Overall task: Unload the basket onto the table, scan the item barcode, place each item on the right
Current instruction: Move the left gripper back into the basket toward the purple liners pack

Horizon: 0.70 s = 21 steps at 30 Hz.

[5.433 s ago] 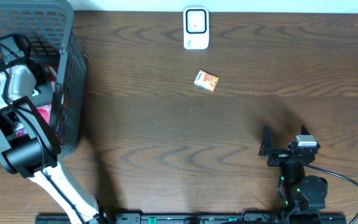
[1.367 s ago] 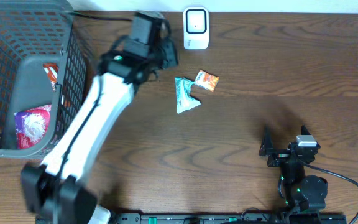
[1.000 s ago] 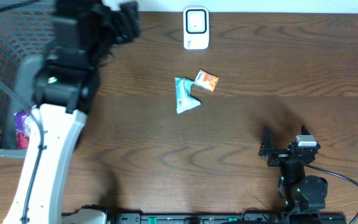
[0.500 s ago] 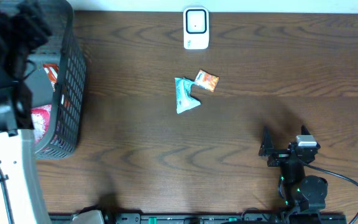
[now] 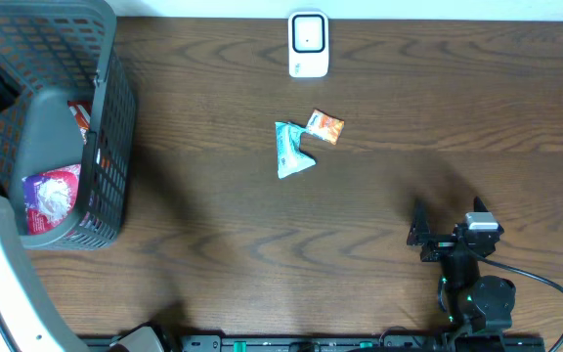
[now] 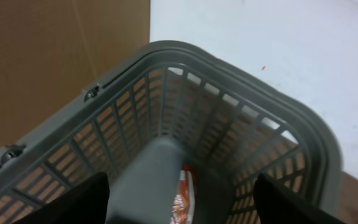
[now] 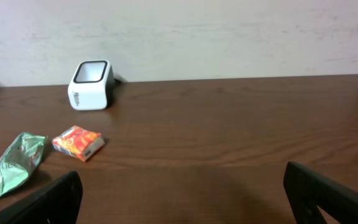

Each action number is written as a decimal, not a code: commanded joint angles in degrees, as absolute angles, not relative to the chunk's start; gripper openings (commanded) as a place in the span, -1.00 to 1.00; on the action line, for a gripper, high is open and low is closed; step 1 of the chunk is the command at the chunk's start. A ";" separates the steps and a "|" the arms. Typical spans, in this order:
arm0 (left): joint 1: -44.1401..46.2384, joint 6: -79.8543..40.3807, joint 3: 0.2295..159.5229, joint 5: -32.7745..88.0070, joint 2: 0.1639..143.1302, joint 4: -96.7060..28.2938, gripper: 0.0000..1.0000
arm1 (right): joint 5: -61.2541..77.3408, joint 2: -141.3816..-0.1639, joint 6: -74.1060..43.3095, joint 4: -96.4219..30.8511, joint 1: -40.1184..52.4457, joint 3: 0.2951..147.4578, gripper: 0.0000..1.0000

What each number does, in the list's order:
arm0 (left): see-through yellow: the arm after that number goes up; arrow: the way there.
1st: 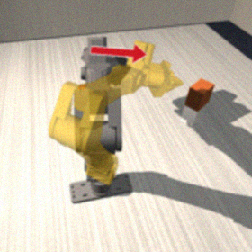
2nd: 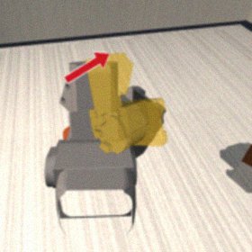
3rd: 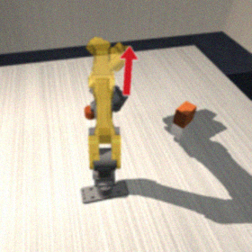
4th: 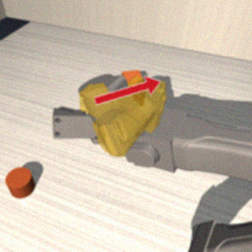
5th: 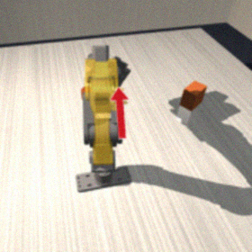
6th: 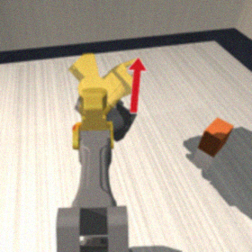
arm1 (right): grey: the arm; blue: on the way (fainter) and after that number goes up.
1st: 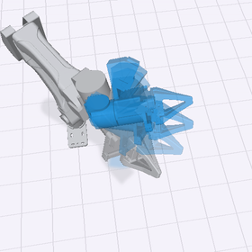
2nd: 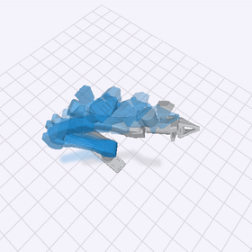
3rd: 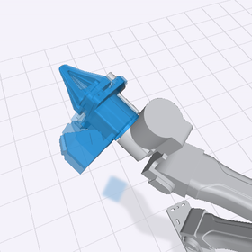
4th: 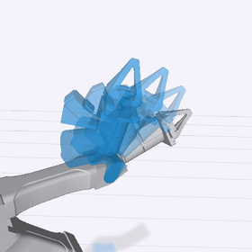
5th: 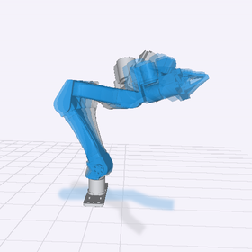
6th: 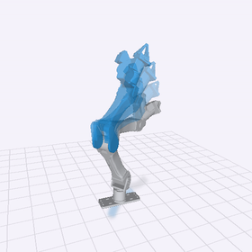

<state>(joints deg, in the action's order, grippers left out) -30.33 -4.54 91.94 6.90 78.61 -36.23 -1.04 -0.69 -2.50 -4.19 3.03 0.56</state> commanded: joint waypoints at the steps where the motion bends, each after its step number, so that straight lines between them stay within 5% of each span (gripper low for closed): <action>1: -30.59 -0.60 92.82 6.59 79.64 -36.40 0.50 | -0.95 -0.38 -2.09 -4.23 2.68 0.32 0.99; 10: -30.59 4.54 92.82 6.35 86.80 -38.52 0.50 | -0.95 -0.38 -2.09 -4.23 2.68 0.32 0.99; 14: -30.59 4.47 92.82 2.79 90.26 -39.40 0.72 | -0.95 -0.38 -2.09 -4.23 2.68 0.32 0.98; 21: -30.59 4.40 92.82 0.36 93.76 -48.29 0.81 | -0.95 -0.38 -2.09 -4.23 2.68 0.32 0.99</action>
<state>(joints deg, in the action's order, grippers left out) -30.39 3.73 91.94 2.39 92.84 -45.82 -1.04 -0.69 -2.50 -4.19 3.03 0.56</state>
